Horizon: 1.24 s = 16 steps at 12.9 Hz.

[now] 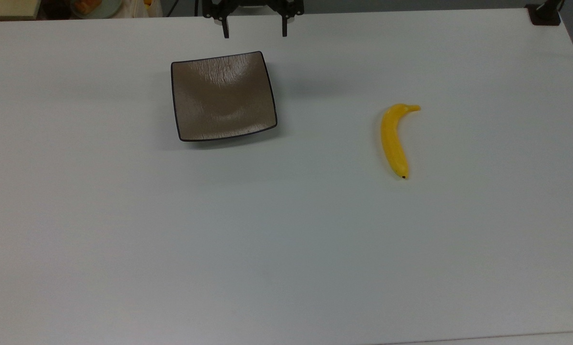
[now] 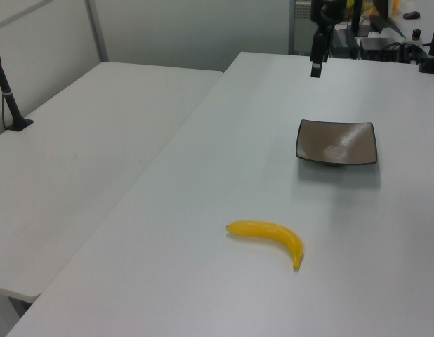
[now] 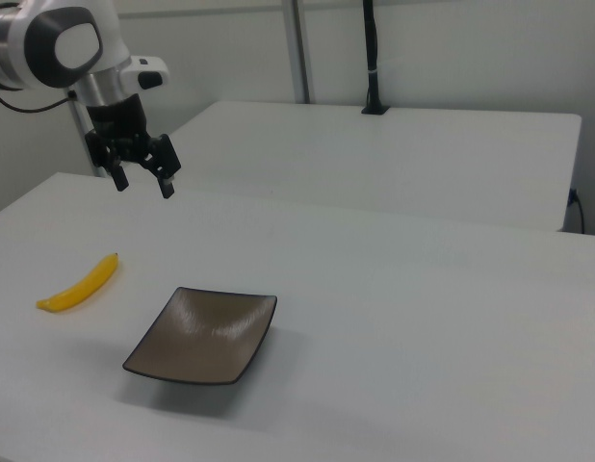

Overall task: Bananas placed on a ceramic plate
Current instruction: 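Move the open gripper from its raised pose toward the yellow banana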

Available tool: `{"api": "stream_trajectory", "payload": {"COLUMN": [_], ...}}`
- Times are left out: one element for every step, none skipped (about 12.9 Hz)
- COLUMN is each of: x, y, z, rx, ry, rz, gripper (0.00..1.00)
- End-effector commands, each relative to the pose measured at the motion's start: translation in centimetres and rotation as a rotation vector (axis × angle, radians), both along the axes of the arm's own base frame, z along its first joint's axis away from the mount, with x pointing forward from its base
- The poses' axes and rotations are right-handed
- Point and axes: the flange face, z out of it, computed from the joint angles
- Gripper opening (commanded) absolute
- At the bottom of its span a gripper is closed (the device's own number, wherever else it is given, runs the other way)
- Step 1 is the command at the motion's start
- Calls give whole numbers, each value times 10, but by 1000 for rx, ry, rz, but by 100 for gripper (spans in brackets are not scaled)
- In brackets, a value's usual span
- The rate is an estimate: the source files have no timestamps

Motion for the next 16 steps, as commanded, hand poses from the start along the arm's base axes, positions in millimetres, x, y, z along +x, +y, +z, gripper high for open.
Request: {"api": "stream_trajectory", "payload": {"x": [3,3,3,2,3,3,2,2,1,1,3,5,7,8,7,10], "y": [4,5,5,5,5,5,6,4,3,3,4,6,5,6,8,8], "z": [0,-1,-1,0,0,3,4,7,10,12,22,28,30,31,37,40], "rx": [-7,-9,-9,-9,-9,-9,-11,-19,-39,-42,-38,-33,-21,-18,-19,-17], "ry": [-17,-17,-17,-17,-19,-25,-27,-33,-42,-48,-67,-74,-77,-75,-63,-47], "rz": [-12,-11,-11,-9,-6,-3,-1,-2,4,15,37,39,23,22,18,4], "gripper": [100,100,100,100,100,100,100,100,100,100,100,100,100,100,100,100]}}
